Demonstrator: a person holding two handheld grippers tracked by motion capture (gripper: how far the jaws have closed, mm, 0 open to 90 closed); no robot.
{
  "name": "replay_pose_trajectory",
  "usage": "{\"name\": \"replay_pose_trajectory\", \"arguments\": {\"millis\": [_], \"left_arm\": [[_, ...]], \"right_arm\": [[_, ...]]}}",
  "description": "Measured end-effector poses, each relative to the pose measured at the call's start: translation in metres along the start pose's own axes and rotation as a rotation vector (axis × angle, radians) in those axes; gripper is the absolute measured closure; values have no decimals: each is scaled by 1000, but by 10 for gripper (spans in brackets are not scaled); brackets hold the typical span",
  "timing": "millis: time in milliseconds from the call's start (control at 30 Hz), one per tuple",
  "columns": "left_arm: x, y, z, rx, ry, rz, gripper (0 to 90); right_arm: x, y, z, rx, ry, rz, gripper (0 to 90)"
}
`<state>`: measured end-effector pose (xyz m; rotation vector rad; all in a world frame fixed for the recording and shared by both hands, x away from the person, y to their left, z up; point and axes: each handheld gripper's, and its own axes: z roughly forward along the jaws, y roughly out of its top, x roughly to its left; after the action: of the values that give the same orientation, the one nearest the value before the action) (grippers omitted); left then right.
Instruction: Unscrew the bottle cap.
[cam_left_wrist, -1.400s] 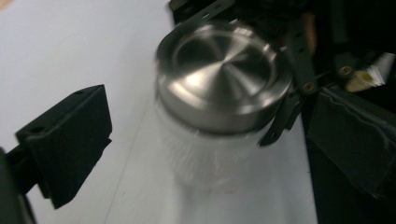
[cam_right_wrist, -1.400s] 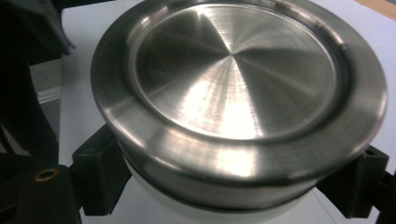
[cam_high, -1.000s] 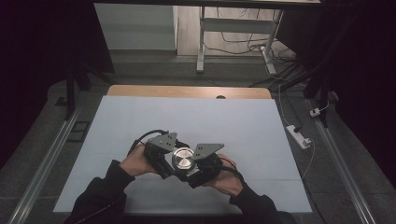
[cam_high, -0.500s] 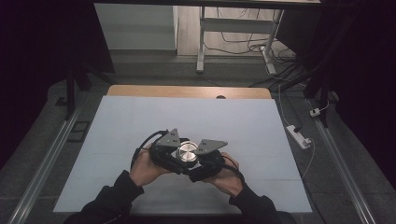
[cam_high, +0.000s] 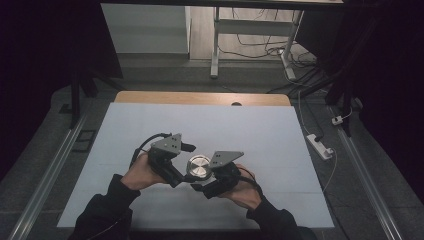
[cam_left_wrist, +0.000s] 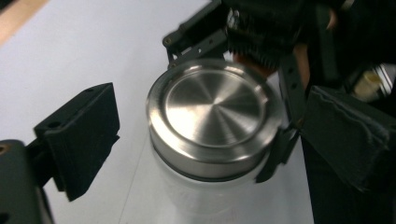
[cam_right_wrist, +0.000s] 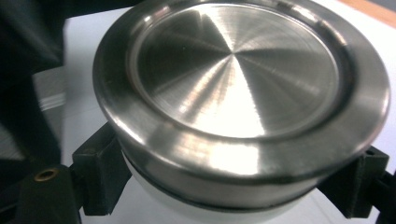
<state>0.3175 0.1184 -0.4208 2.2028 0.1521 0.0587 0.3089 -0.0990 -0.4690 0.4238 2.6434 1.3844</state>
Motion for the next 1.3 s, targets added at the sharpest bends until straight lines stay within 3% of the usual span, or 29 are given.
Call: {"name": "replay_pose_trajectory", "arguments": {"millis": [133,200,233,333,433,633,700,800,900,933,1000,1067,1100,1200,1300], "left_arm": [[-2,-2,10,48,-36,66,79],[-1,-3,12,44,-52,68,120],[-2,-3,12,35,-36,75,186],[-1,-4,13,12,-23,41,192],[-3,-3,17,1,43,-17,193],[-18,6,35,11,269,-134,197],[-18,7,38,8,292,-150,197],[-12,5,30,-22,212,-151,138],[-5,2,12,-59,160,-138,86],[-3,0,6,-56,144,-122,76],[1,-3,-4,-54,72,-80,78],[2,-6,-9,-47,17,-33,79],[2,-8,-10,-42,-12,-10,79],[0,-10,-7,-29,-68,40,89],[-4,-10,2,5,-98,91,105]], "right_arm": [[5,0,3,16,36,-26,151],[5,0,3,21,44,-45,151],[6,0,3,24,46,-48,151],[5,1,2,23,31,-45,151],[2,0,2,24,-4,-19,151],[-4,-3,4,29,-82,26,151],[-5,-4,4,29,-103,35,151],[-5,-5,3,15,-109,45,151],[-5,-4,1,4,-94,52,151],[-6,-4,0,1,-82,52,151],[-5,-3,0,-1,-50,46,151],[-1,-2,0,5,19,10,151],[-1,-2,0,5,19,10,151],[6,0,2,10,80,-29,151],[12,1,4,18,109,-68,151]]}}
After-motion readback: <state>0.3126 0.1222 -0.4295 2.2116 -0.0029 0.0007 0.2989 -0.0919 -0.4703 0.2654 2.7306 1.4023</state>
